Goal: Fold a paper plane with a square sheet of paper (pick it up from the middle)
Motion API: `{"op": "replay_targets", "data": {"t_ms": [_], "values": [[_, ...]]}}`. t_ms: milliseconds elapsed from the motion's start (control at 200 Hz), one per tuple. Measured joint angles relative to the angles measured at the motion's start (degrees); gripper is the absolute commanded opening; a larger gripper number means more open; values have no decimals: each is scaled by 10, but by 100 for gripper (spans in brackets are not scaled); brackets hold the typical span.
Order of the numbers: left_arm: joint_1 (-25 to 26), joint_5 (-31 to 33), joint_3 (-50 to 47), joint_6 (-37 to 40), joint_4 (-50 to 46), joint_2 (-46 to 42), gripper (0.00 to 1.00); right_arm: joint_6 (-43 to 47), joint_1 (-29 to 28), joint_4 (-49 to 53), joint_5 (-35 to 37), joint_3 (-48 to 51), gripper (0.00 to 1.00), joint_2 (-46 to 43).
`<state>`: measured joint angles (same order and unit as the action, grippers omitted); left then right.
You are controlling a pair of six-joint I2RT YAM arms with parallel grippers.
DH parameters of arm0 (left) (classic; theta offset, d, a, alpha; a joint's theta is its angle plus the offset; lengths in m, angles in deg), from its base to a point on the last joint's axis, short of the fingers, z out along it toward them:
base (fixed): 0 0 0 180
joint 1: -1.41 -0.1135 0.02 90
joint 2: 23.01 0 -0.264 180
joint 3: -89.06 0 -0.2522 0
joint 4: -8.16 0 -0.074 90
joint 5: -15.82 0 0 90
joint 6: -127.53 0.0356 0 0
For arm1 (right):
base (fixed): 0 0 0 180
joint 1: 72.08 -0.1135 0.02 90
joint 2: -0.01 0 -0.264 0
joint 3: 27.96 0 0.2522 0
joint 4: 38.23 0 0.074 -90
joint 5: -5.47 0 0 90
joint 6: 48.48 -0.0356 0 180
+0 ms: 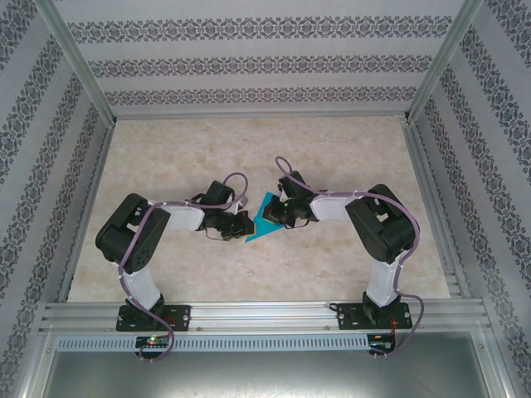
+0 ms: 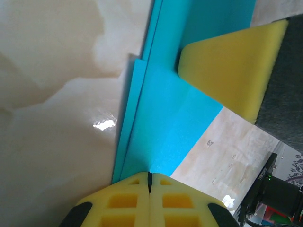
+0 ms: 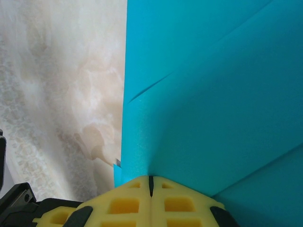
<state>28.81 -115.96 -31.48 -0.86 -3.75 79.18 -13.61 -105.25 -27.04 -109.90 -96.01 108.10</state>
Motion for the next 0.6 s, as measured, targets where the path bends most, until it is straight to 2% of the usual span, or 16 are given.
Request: {"op": "replay_targets", "data": {"t_ms": [205,600], "values": [[0,4,-8,11,1,-4,0,0,0,3,0,-2,0,1],[0,33,-74,23,-59,-91,0,0,0,7,0,-4,0,1]]}}
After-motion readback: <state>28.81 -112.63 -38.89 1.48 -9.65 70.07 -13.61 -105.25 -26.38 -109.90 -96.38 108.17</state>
